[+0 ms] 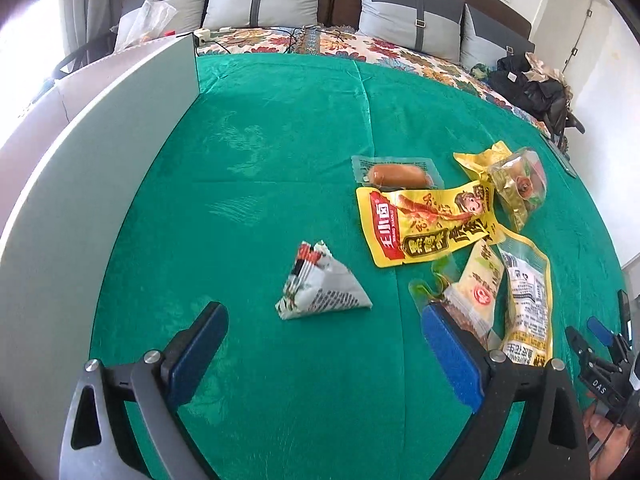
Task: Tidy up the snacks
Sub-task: 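Move the left tool toward the white triangular snack pack, then grasp the yellow-bordered peanut bag with the right tool while the left tool approaches the triangle pack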
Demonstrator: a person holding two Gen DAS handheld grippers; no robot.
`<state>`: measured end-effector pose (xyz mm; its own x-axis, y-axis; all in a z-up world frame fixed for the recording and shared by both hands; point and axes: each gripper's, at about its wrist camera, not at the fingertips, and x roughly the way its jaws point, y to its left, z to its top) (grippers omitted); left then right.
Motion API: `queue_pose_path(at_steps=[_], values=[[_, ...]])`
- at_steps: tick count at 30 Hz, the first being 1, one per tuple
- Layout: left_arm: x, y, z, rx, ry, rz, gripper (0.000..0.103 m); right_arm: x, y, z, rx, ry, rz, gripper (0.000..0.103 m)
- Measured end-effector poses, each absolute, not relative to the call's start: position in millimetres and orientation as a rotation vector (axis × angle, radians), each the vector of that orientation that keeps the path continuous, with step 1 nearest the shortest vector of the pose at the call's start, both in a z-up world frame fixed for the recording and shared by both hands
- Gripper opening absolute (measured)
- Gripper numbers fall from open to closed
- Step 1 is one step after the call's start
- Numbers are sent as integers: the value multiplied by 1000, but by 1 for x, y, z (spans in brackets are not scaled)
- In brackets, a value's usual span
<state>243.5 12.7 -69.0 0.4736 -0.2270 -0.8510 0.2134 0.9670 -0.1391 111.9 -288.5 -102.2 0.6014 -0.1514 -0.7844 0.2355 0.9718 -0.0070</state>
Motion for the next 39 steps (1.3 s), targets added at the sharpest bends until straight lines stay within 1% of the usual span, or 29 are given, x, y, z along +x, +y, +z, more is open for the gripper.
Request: queue_pose_path(at_steps=[1,3,4,6,7,10,15,17,18,20,22,25,26,27,28,29,31,33,35,37,39], values=[[253,9,-74,-10,1056,-256,94,112,-289,-102,101,898,-225,88],[265,6,-85,-17,1082,-241,75,112,-288,-102,101,898,-224,88],[268,7,-91,-27,1102,-241,49,112,-289,-102,101,898,-224,88],[259,12,-90,-29,1057,-240,44,112,-288,-102,101,898,-224,88],[254,16,-91,-46,1063,-257,43,112,-288,-102,101,898,-224,88],[230,29,-89,-27,1061,-285,43,112,-288,-102,101,898,-224,88],[186,52,-89,0,1109,-349,43,112,-288,-102,101,898,-225,88],[172,58,-91,11,1107,-342,45,113,-288,-102,101,898,-225,88],[166,60,-91,14,1088,-323,48,113,-288,-102,101,898,-225,88],[162,63,-93,7,1059,-277,67,113,-288,-102,101,898,-225,88],[161,63,-97,-6,1028,-257,79,113,-288,-102,101,899,-225,88],[161,50,-103,88,998,-225,85,113,-288,-102,101,899,-225,88],[161,46,-105,123,981,-220,91,113,-288,-103,101,899,-224,88],[162,46,-107,109,980,-223,94,113,-288,-103,101,899,-224,89],[164,49,-108,94,981,-213,99,113,-287,-103,101,899,-225,89],[165,50,-109,94,983,-203,103,113,-287,-103,101,899,-225,89],[165,53,-111,92,968,-204,103,116,-288,-103,100,911,-218,91],[165,53,-110,93,963,-207,103,122,-289,-100,118,972,-220,91],[165,53,-111,94,958,-208,103,126,-292,-90,275,1024,-196,91],[165,52,-111,94,953,-207,103,129,-286,-77,462,1003,-113,90],[166,52,-112,95,950,-208,103,144,-267,-72,537,1045,-60,90]])
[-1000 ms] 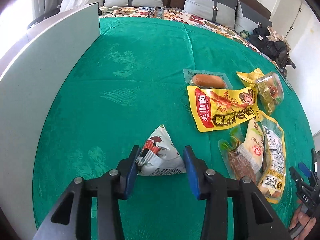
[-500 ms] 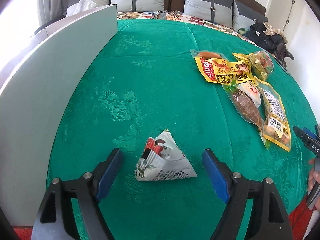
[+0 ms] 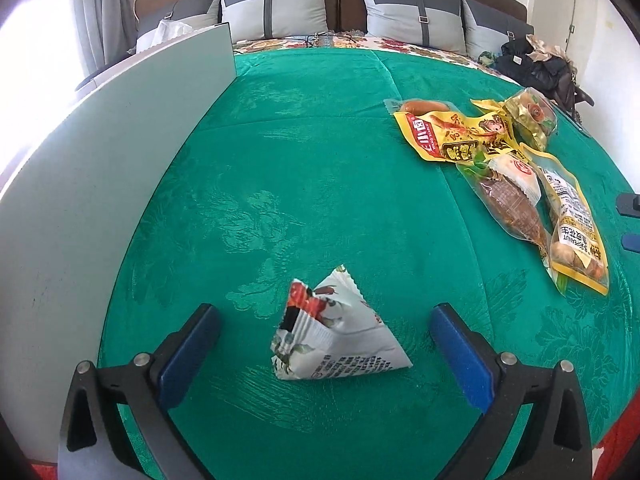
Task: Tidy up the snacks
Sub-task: 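Grasp the yellow-bordered peanut bag with the right tool while the left tool approaches the triangle pack, then close the left tool on the triangle pack while the right tool holds the peanut bag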
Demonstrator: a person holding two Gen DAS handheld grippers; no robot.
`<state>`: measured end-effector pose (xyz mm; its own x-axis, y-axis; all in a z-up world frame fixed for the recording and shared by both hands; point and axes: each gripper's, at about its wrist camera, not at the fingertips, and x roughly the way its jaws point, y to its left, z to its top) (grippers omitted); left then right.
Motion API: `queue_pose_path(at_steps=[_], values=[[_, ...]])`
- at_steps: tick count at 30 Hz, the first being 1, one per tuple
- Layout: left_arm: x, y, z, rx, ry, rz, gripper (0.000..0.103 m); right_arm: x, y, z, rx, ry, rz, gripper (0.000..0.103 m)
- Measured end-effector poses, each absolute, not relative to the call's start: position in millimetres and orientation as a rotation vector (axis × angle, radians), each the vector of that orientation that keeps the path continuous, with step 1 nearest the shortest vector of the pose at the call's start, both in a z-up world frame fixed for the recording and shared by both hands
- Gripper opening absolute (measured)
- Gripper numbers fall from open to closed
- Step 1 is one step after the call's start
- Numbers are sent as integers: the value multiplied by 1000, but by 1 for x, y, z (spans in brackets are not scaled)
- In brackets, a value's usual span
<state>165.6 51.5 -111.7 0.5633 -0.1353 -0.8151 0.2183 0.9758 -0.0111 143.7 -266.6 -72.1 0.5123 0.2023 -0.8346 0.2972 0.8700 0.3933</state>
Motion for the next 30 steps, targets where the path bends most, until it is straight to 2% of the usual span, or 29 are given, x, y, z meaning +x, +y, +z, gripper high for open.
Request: queue_pose_path(at_steps=[4,9,13,15,16,17,19,23,25,27,30], values=[[164,51,-112,95,946,-210,103,188,-220,-80,541,1209,-39,90],[164,52,-112,94,941,-213,103,229,-173,-92,323,1307,-136,90],[162,52,-112,95,940,-217,103,229,-171,-97,230,1286,-171,89],[162,52,-112,95,940,-217,103,220,-179,-94,228,1262,-132,84],[162,52,-112,95,940,-217,103,214,-185,-93,231,1255,-110,73],[162,52,-112,95,940,-217,103,208,-193,-91,214,1250,-104,69],[162,52,-113,94,940,-217,103,196,-212,-90,209,1256,-77,68],[162,52,-113,94,940,-217,103,170,-247,-88,155,1234,-67,68],[162,52,-113,94,940,-217,103,162,-260,-87,148,1206,-52,75],[162,52,-113,95,940,-217,103,151,-267,-88,127,1166,-46,76],[162,53,-113,93,943,-215,103,141,-259,-91,47,1107,-35,84]])
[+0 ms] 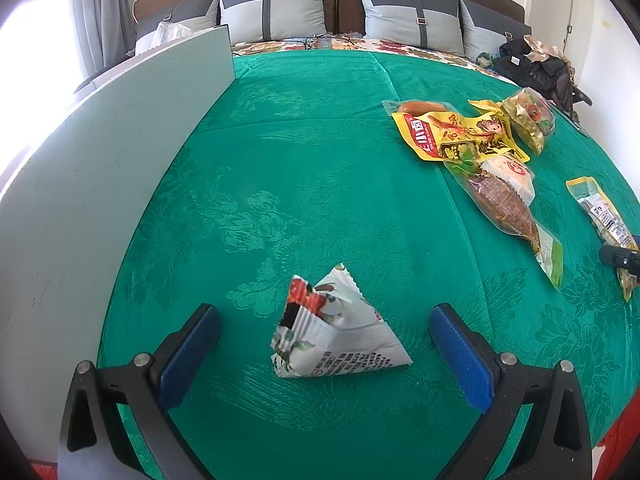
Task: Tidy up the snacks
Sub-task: 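Close the left tool on the triangle pack while the right tool holds the peanut bag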
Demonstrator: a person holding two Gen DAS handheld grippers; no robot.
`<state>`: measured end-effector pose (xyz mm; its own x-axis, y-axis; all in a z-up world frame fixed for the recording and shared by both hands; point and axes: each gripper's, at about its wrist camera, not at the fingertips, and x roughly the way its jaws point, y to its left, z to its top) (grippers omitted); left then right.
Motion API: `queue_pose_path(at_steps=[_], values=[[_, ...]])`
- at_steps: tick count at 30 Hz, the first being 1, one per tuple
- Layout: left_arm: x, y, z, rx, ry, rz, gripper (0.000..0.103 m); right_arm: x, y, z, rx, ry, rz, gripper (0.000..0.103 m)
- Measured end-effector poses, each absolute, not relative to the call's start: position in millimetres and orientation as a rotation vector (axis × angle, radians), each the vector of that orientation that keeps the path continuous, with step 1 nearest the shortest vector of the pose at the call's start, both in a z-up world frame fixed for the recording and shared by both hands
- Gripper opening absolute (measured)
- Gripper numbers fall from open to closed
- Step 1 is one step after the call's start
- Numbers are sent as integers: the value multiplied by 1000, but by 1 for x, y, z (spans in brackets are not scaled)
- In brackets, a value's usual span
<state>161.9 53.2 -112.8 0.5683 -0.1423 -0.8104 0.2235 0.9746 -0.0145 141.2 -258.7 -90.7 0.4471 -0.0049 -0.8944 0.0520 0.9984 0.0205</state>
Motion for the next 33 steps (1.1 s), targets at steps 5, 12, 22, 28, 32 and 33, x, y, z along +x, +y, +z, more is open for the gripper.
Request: queue_pose_path(at_steps=[5,12,22,28,32,33], values=[[158,55,-112,102,955,-236,103,128,-251,-96,28,993,-74,95],[156,67,-107,57,1024,-321,102,126,-251,-99,31,934,-69,98],[151,64,-105,115,1053,-399,102,127,-251,-100,31,934,-69,98],[156,73,-103,70,1040,-390,96,127,-251,-100,31,934,-69,98],[156,71,-102,74,1016,-378,87,127,-251,-100,30,933,-69,98],[156,69,-102,82,1006,-382,84,127,-250,-101,30,933,-69,98]])
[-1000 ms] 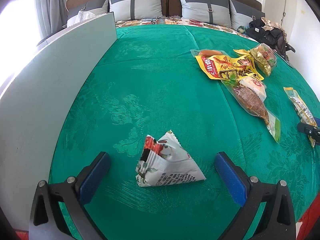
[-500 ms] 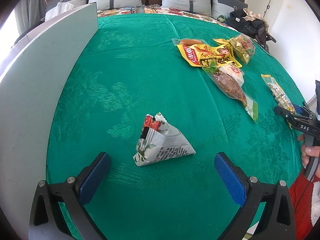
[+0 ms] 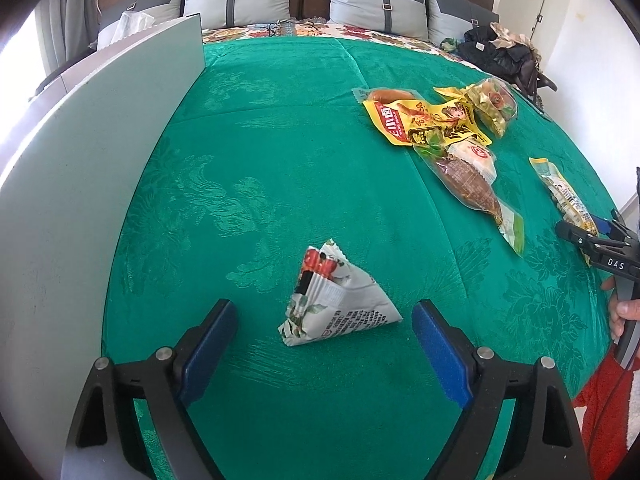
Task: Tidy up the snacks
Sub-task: 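Close the left tool on the triangle pack while the right tool holds the peanut bag, then carry both packs into the white box and open both tools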
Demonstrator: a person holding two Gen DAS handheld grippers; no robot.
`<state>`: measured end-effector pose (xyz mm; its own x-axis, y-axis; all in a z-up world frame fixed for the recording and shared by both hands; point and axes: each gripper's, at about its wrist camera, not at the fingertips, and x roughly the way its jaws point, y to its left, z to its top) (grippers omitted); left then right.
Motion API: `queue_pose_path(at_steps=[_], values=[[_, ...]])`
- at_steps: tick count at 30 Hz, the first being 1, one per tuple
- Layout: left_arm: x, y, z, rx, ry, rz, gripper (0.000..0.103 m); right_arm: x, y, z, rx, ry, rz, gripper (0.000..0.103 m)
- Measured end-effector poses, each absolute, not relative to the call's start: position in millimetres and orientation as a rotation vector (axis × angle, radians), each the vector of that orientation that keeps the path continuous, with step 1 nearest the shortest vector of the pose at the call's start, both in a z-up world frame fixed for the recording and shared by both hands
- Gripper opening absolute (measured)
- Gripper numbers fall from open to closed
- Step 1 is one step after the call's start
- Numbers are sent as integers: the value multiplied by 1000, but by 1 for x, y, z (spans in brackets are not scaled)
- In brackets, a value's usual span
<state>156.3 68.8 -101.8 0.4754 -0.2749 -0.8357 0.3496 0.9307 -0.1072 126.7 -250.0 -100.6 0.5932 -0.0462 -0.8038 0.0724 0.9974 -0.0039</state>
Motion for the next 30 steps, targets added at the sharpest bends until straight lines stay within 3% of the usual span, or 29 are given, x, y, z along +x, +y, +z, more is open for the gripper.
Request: queue_pose_path(at_steps=[3,6,11,15,17,18,26,30], values=[[156,61,-100,113,968,-385,50,127,-250,-101,31,934,-69,98],[156,62,-99,88,962,-386,49,143,-240,-104,25,968,-61,98],[152,57,-99,109,952,-385,49,172,-246,-96,56,1229,-106,96],[149,54,-98,116,953,-394,49,192,-252,-97,64,1304,-92,97],[146,56,-97,115,956,-394,49,194,-259,-91,62,1295,-105,85],[145,57,-96,111,956,-394,49,192,-265,-85,102,1276,-95,63],[146,70,-87,-111,1017,-445,48,162,-308,-68,320,1279,-107,60],[145,91,-53,-315,1002,-483,48,163,-286,-41,329,1244,-14,60]])
